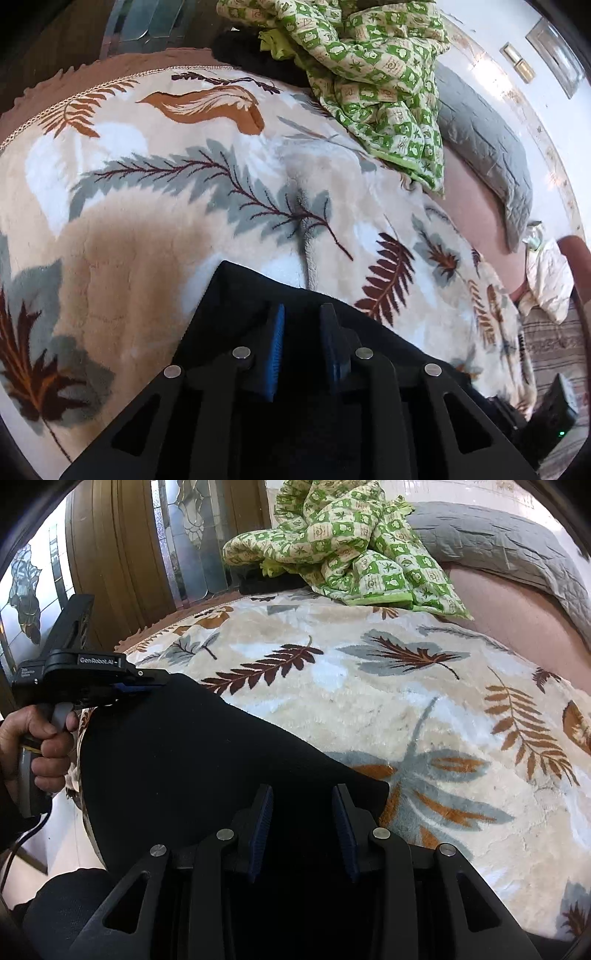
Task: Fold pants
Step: 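Lower the pants onto the blanket and open both tools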
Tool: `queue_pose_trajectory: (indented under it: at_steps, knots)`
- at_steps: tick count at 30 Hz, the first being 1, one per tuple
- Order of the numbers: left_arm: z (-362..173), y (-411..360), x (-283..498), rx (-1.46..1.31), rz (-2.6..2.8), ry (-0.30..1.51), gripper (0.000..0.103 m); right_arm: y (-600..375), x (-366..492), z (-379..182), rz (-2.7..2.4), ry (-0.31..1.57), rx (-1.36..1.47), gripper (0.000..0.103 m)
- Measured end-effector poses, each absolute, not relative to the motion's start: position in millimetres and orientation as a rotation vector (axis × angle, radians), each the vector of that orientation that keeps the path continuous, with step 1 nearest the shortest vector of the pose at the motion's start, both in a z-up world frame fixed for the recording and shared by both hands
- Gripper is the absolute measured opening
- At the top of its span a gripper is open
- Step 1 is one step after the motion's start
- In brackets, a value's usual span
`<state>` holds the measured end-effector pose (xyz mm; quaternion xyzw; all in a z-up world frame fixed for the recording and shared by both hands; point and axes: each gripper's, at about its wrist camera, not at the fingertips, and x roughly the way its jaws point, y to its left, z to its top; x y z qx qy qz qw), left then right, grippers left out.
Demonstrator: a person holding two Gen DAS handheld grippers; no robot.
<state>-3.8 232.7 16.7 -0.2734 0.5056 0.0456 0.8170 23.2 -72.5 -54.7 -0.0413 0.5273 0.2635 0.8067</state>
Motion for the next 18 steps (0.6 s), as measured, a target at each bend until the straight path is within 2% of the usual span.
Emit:
queue_pose_trajectory:
  at_steps: [2,3,6,7,8,11,14,18]
  knots:
    - [30,232,-10,-0.604,0.13,1.076,0.024,-76,27,-42,0.57,1.188,-0.072,0.038]
    - [42,224,-17,-0.616,0.131,1.059,0.029,-81,29,-34,0.572,1.206,-0.039,0.039]
    - [76,187,-37,-0.674,0.013,0.991,0.048,-119,21,8,0.573,1.137,-0.013,0.048]
    - [83,175,-42,-0.695,-0.037,0.976,0.051,-136,16,21,0.553,1.108,-0.04,0.054]
    - [90,158,-46,-0.712,-0.103,0.963,0.052,-159,8,33,0.523,1.086,-0.06,0.057]
    - [94,110,-58,-0.72,-0.267,0.967,0.06,-231,-13,46,0.383,1.09,-0.048,0.057]
    - [79,72,-64,-0.674,-0.353,1.01,0.061,-292,-38,46,0.238,1.091,-0.021,0.057]
    - [52,47,-71,-0.587,-0.361,1.092,0.059,-319,-61,26,0.27,1.114,0.045,0.057]
